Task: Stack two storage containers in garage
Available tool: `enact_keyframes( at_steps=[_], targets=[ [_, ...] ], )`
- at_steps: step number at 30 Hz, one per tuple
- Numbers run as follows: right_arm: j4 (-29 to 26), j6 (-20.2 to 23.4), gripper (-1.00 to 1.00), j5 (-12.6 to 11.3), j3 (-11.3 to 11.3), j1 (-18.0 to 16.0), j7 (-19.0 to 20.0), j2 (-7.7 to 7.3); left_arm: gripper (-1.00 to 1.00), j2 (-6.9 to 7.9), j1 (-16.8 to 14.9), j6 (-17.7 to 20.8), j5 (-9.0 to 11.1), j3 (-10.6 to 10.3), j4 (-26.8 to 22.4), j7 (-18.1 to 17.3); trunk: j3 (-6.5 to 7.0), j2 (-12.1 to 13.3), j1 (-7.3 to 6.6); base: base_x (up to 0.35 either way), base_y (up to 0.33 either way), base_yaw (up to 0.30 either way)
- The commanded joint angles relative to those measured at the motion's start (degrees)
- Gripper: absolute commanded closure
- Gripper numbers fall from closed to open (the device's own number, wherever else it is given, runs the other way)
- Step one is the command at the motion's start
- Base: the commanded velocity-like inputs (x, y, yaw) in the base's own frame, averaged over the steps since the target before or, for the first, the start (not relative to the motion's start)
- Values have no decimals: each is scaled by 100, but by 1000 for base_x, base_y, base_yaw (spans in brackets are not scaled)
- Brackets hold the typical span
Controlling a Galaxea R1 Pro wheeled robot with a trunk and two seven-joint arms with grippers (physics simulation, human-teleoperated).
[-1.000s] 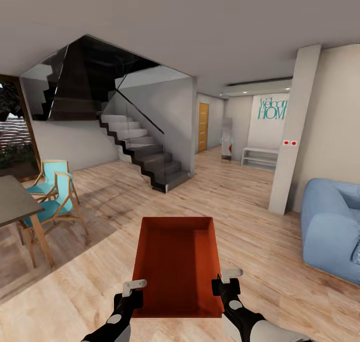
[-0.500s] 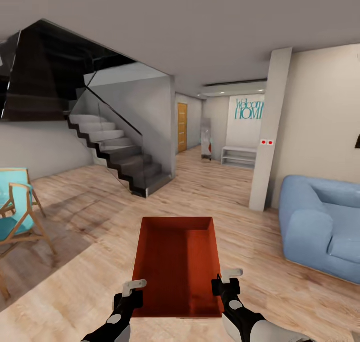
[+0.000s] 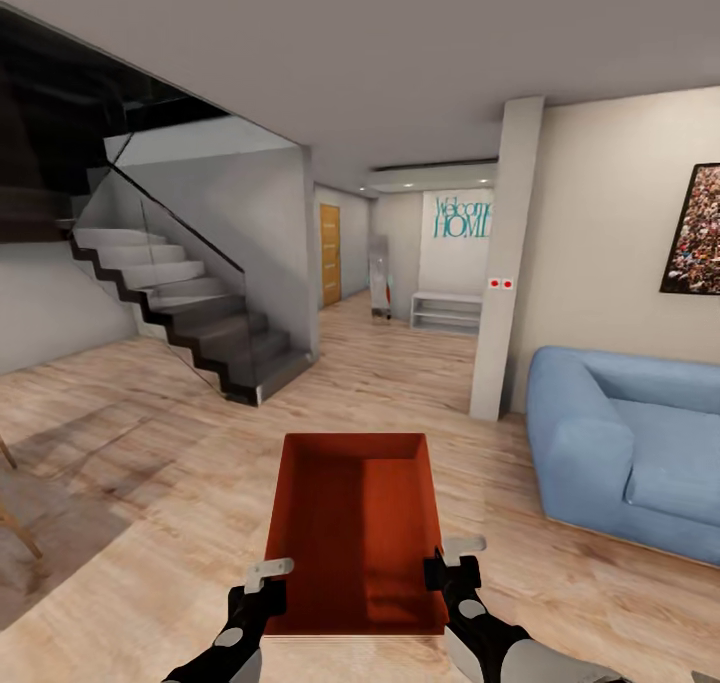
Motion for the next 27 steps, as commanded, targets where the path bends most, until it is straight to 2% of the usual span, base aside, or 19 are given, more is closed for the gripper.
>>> enact_keyframes(
  at_steps=[1,27],
  targets=[
    [7,12,100,-6,-226,-6,129,0,100,11,-6,8,-88,121,-28,41,-8,-6,4,321,72,-13],
    [7,19,100,-6,-225,-7,132,1,100,11,-6,10,-88,124,-28,41,-8,-6,4,321,72,-1]
  ],
)
